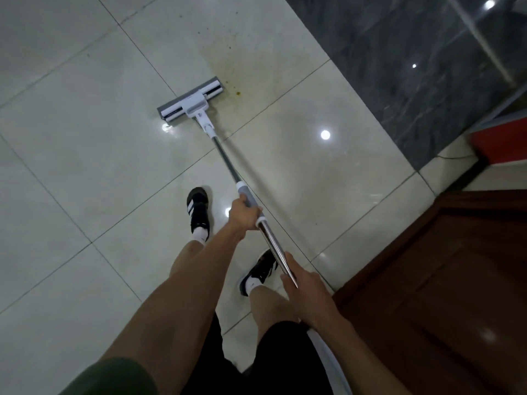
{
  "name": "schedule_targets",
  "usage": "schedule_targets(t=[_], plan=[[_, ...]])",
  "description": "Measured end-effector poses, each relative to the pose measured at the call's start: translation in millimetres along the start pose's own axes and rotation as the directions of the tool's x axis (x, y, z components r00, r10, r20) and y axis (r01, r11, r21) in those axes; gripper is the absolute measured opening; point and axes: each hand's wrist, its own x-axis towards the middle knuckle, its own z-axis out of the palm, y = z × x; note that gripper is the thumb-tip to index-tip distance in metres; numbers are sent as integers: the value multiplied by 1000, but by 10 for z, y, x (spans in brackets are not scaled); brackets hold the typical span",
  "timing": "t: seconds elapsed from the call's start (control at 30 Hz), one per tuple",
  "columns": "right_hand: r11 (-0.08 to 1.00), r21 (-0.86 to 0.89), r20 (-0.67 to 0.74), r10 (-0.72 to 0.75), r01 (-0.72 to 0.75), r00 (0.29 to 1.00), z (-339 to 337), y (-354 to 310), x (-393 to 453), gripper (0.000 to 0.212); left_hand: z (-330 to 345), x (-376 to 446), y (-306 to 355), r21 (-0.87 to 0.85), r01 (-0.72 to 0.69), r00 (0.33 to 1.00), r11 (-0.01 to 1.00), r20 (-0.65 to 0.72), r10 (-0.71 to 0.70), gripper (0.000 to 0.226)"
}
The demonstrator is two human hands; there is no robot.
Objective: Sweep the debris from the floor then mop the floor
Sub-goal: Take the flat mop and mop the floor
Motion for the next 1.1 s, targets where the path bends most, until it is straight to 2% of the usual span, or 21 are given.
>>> schedule_targets(t=[0.1, 0.17, 0.3, 0.47, 0.53, 0.6, 0.83, 1.1], plan=[[1000, 10, -1, -24, 24, 1000, -27, 53, -45, 47, 67, -82, 0, -90, 19, 1000, 996, -18, -21, 41], [994, -70, 0, -82, 81, 997, -28, 89, -81, 54, 91, -102, -15, -63, 12, 999, 998, -33, -15, 38], [993, -88, -14, -76, 74, 997, -32, 182, -131, 57, 131, -129, -73, 1, -17, 999, 1000, -49, 17, 35], [984, -148, -46, -111, 103, 993, -20, 37, -46, 57, 1, -100, 65, 8, -37, 998, 999, -43, 38, 54], [980, -166, -48, -121, 111, 991, -15, -78, 1, 57, -104, -77, 159, 31, -54, 997, 998, -58, 55, 44], [976, -180, -58, -135, 123, 989, -7, -226, 37, 57, -225, -60, 267, 45, -74, 994, 996, -75, 77, 32], [967, -193, -89, -188, 168, 978, -16, -928, 249, 56, -784, 48, 774, 47, -107, 990, 993, -84, 111, 36], [944, -245, -91, -248, 220, 964, 122, -2273, 664, 55, -1909, 341, 1603, -13, -90, 991, 996, -97, 88, 60]])
